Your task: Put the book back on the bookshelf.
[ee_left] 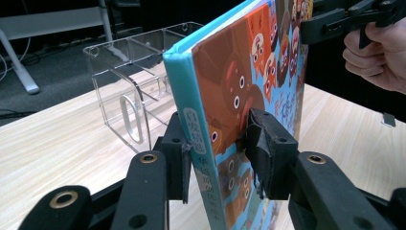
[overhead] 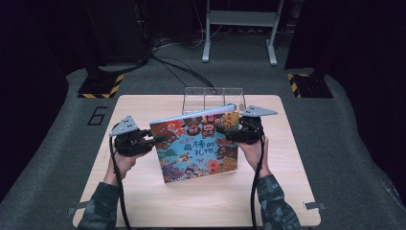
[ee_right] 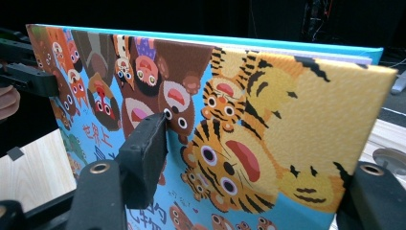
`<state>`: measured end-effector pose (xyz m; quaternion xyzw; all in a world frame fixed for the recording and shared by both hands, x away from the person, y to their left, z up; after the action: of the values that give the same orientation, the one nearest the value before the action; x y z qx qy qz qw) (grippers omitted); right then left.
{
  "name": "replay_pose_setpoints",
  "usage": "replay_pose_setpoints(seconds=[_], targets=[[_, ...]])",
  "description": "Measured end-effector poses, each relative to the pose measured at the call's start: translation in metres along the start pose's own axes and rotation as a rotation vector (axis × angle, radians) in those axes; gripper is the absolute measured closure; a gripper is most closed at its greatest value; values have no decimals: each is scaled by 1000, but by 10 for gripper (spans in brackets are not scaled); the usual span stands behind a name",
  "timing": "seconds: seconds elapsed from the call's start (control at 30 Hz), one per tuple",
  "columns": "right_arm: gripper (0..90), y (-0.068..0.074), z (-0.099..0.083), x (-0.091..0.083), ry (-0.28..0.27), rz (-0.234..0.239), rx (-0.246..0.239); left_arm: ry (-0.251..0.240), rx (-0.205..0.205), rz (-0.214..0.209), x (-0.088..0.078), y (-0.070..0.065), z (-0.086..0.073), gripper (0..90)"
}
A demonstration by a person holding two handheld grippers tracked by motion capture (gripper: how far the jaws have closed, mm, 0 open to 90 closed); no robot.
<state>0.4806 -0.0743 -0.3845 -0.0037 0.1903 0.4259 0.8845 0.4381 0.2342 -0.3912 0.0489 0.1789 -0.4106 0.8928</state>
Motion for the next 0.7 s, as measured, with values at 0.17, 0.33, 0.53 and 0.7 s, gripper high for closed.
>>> replay_pose_setpoints(seconds=[0.17, 0.33, 0.53, 0.7], targets=[[355, 1, 1, 2, 20, 9, 1, 30, 5, -41, -3, 1, 0, 650], [348, 3, 1, -1, 37, 15, -7, 49, 24, -49, -6, -4, 1, 661], [334, 5, 2, 3, 53, 23, -20, 41, 28, -65, -14, -4, -2, 683], [334, 6, 3, 4, 59, 42, -26, 36, 36, -68, -18, -7, -3, 695]])
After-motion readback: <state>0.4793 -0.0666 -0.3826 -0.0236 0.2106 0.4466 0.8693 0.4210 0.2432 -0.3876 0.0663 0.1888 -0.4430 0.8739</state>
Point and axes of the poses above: each handheld gripper's, and its own axes: x roughly forward along the jaws, z roughly out of its top, y roughly to its left, the point moved 5 cm from there along x, roughly forward along the jaws, and after that the axes turned 2 degrees about z, right-handed, at the moved point
